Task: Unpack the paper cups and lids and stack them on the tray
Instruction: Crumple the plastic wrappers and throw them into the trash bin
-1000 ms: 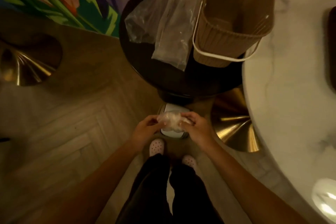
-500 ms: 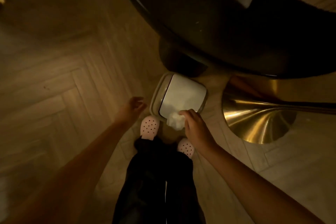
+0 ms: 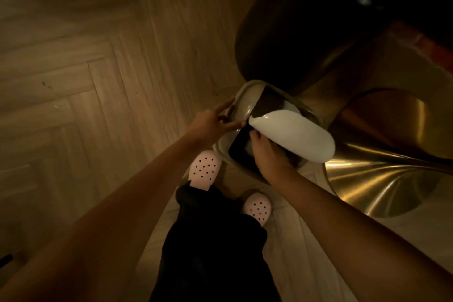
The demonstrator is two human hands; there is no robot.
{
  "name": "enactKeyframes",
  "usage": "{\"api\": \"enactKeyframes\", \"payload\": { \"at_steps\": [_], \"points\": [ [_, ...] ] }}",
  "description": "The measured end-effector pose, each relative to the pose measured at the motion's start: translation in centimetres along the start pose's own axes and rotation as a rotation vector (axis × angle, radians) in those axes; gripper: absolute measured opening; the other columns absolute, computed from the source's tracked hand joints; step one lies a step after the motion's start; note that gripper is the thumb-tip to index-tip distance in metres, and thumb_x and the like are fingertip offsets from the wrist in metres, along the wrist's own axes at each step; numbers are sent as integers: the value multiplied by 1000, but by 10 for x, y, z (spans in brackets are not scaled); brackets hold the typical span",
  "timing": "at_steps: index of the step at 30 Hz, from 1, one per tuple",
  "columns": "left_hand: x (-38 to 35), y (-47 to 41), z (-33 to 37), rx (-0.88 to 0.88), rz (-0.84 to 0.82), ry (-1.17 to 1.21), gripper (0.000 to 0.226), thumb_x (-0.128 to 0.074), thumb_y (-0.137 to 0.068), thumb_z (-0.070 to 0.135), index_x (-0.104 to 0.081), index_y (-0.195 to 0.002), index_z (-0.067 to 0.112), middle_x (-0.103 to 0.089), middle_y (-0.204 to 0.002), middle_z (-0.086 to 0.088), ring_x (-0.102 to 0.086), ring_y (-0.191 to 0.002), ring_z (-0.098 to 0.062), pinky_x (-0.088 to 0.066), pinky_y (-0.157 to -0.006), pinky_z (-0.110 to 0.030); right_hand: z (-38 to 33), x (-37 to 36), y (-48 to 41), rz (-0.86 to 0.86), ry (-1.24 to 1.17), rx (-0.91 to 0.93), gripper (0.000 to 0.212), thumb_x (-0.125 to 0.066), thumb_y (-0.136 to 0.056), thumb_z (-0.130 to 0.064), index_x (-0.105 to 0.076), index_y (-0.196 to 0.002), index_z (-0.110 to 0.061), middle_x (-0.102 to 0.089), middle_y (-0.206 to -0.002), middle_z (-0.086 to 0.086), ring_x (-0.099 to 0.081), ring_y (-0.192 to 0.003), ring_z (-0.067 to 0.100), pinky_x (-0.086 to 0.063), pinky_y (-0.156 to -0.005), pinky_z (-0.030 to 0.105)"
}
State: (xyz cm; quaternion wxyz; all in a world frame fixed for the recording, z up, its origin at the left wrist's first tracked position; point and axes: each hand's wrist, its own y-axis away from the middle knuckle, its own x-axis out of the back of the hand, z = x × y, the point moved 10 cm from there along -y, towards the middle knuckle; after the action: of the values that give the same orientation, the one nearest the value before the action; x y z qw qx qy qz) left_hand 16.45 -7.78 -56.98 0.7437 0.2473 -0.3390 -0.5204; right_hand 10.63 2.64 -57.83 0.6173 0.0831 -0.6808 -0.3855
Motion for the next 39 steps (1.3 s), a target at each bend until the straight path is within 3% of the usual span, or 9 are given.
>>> {"api": "enactKeyframes", "payload": {
  "at_steps": [2,4,8,16,22,31,33,36,39],
  "points": [
    [0,0,2,-56,9,-42,58,-57,-87,38,-35,-140,26,-45,-142,2,-47,-125,-17,-30,-94,-23,2,-22,-8,-51,-69,-41,44,-47,-93,-21,-39,-135,-10,-45,-137,16,-46,-125,28,-35,-108,37],
    [-1,2,3,-90,6,-67,53,-55,-89,36,-41,-138,22,-48,-139,0,-48,-124,-17,-32,-95,-23,2,-51,-8,-234,-275,-85,41,-42,-96,-22,-40,-134,-6,-36,-141,16,-39,-128,30,-32,-106,36],
    [-3,10,4,-59,19,-39,49,-53,-90,35,-44,-136,18,-50,-137,-1,-51,-120,-15,-34,-95,-22,3,-62,2,-311,-471,-125,34,-42,-95,-19,-51,-123,0,-44,-133,20,-46,-121,35,-38,-101,39],
    [16,65,51,-101,87,-198,41,-53,-92,26,-49,-130,13,-55,-128,-7,-55,-110,-19,-43,-88,-23,22,33,49,-122,-818,-156,31,-51,-92,-16,-52,-121,-6,-50,-127,13,-49,-117,27,-41,-99,35],
    [47,164,138,-277,53,-350,33,-59,-89,18,-58,-121,12,-60,-119,-10,-60,-104,-23,-49,-92,-38,29,151,125,-19,-892,-76,28,-52,-91,-15,-53,-118,-7,-49,-124,14,-54,-109,27,-45,-93,35],
    [104,270,257,-480,25,-512,26,-57,-90,21,-61,-115,17,-57,-107,5,-54,-93,-1,-39,-80,-3,38,299,211,178,-1012,-7,21,-54,-91,-17,-57,-111,-15,-56,-111,3,-53,-105,16,-40,-81,21],
    [118,276,280,-516,62,-516,26,-58,-89,21,-62,-115,18,-53,-104,8,-54,-93,-3,-37,-77,1,49,325,217,243,-1043,-12,21,-55,-90,-17,-58,-111,-16,-56,-107,2,-55,-99,14,-42,-81,21],
    [137,274,311,-543,121,-462,26,-60,-88,21,-61,-114,18,-54,-107,5,-58,-97,-10,-44,-84,-10,73,364,219,396,-1026,-47,25,-56,-90,-17,-57,-114,-15,-54,-106,2,-52,-94,10,-45,-82,23],
    [158,261,340,-540,224,-352,29,-59,-88,21,-60,-116,15,-60,-110,-2,-60,-96,-12,-48,-81,-19,102,390,212,520,-1064,-160,30,-55,-90,-21,-52,-120,-13,-51,-119,7,-53,-106,18,-46,-90,31]
  ]
}}
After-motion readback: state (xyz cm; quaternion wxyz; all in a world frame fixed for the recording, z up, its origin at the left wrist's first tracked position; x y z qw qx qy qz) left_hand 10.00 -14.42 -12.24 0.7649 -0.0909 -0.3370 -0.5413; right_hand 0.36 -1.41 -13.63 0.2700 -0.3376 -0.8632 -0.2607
